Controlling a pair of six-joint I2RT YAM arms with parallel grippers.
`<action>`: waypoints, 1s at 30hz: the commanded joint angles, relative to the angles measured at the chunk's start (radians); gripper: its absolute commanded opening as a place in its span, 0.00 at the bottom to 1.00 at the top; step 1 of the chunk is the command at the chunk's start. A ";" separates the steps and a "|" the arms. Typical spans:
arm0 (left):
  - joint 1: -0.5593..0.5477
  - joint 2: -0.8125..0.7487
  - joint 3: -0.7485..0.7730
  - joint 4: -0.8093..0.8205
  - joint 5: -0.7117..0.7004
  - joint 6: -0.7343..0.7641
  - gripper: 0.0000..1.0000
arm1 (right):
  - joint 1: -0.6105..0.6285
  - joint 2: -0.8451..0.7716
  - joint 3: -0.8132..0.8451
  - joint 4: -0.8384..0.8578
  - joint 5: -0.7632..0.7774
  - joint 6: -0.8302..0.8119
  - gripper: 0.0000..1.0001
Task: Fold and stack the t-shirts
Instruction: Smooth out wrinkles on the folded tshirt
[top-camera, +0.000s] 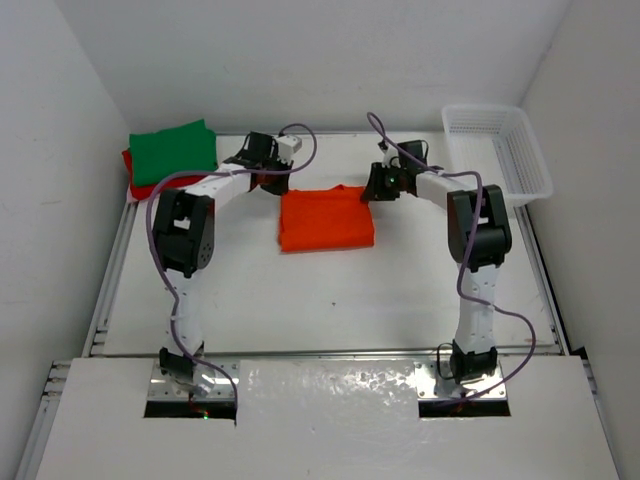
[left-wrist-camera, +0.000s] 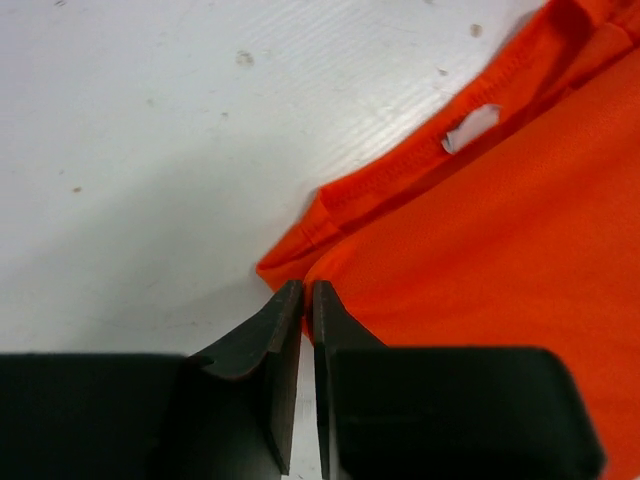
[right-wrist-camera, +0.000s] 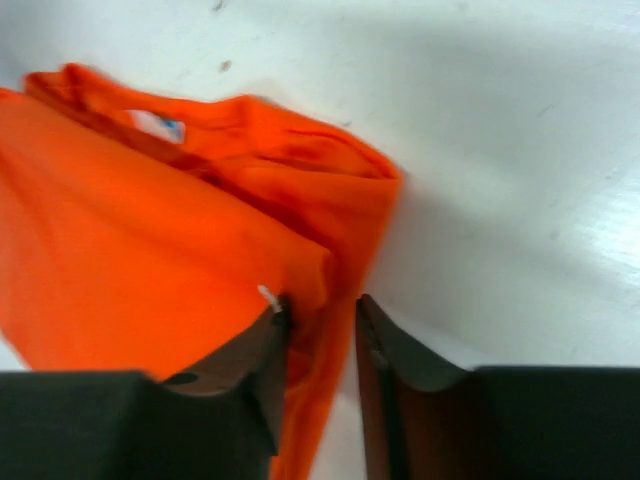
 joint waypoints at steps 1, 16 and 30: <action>0.009 0.018 0.050 0.062 -0.113 -0.030 0.09 | 0.001 0.043 0.119 -0.066 0.077 -0.016 0.34; 0.041 -0.116 0.363 -0.072 -0.323 0.013 0.94 | 0.002 -0.117 0.161 -0.280 0.164 -0.071 0.71; 0.021 -0.311 -0.416 0.147 0.178 -0.422 1.00 | 0.028 -0.187 -0.137 -0.134 0.092 0.075 0.68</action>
